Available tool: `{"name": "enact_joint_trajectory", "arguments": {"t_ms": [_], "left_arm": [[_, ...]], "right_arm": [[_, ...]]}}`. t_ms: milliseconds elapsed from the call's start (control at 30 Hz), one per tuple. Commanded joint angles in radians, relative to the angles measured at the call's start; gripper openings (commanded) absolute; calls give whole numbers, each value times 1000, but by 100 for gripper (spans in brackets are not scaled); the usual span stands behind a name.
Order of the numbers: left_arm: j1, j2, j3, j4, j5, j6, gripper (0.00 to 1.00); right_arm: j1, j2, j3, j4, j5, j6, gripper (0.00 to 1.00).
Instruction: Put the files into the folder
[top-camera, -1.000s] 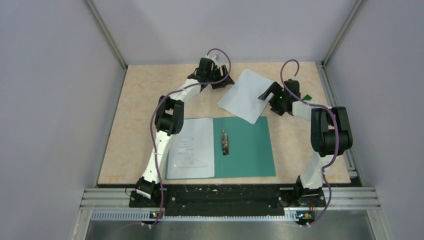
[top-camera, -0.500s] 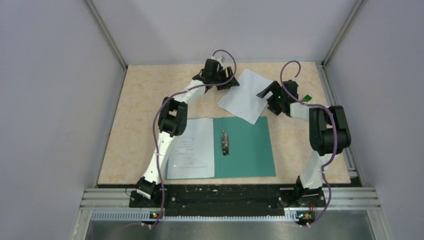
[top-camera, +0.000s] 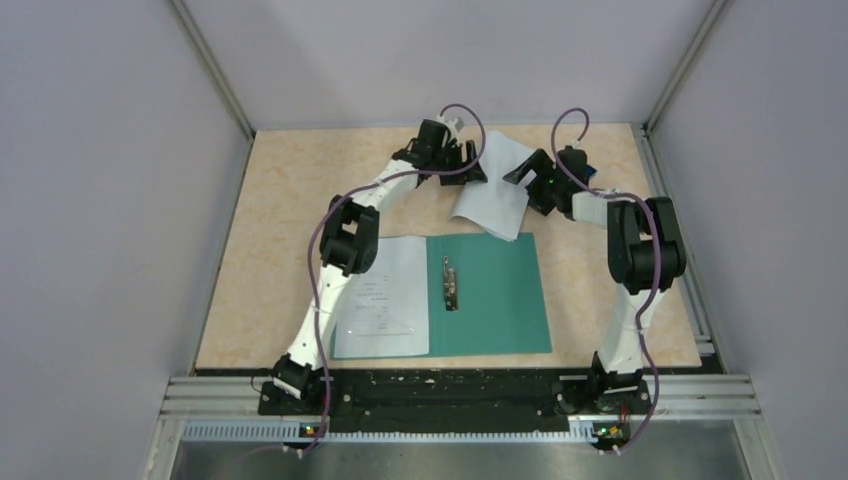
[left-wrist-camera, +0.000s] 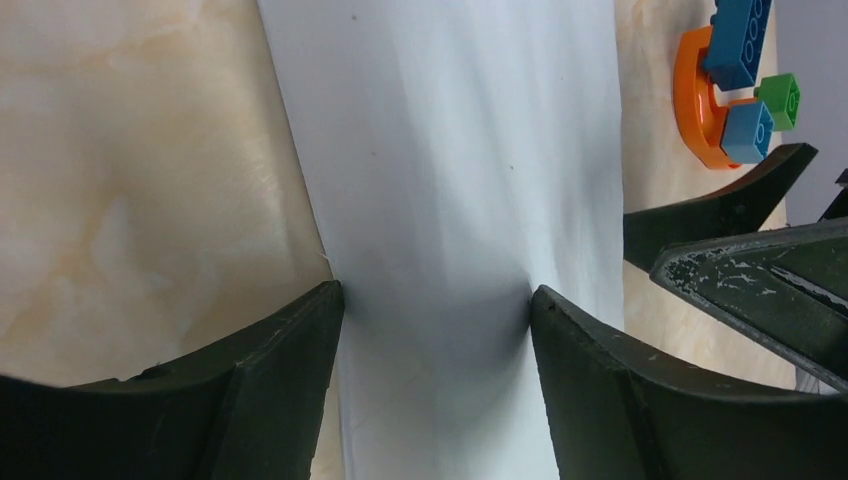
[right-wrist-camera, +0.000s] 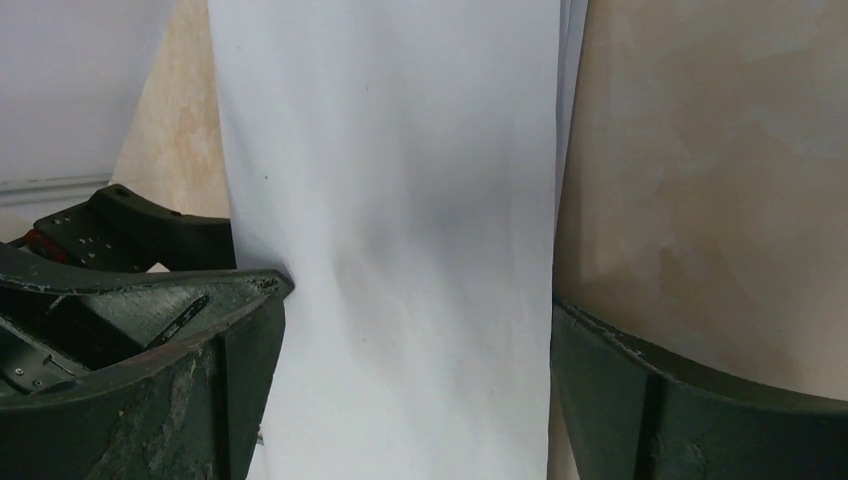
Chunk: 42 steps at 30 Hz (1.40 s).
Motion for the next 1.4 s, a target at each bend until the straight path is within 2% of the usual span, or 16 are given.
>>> {"name": "enact_joint_trajectory", "arguments": {"t_ms": [0,300,433,600,833,967,1200,1367], "left_arm": [[-2,-1,-22,-171,47,18,74],[9,-34,-51,-107,174,-58,68],[15,-34,-57,-65,206,-111,58],[31,-44,-71,18,253,-171,41],[74,-88,-92,184,327,-293,2],[98,-170,-154,295,378,-370,0],[108,-424,-388,441,440,-414,0],[109,-595,-583,620,520,-500,0]], "right_arm": [[16,63,12,-67,-37,-38,99],[21,92,48,-46,-125,-74,99],[24,92,62,-43,-155,-96,99],[25,76,62,-48,-166,-120,99],[14,-5,69,-76,-139,-155,99],[-10,-110,50,-81,-146,-156,99],[-43,-301,-24,-48,-242,-150,99],[-62,-426,-137,137,-398,-59,99]]}}
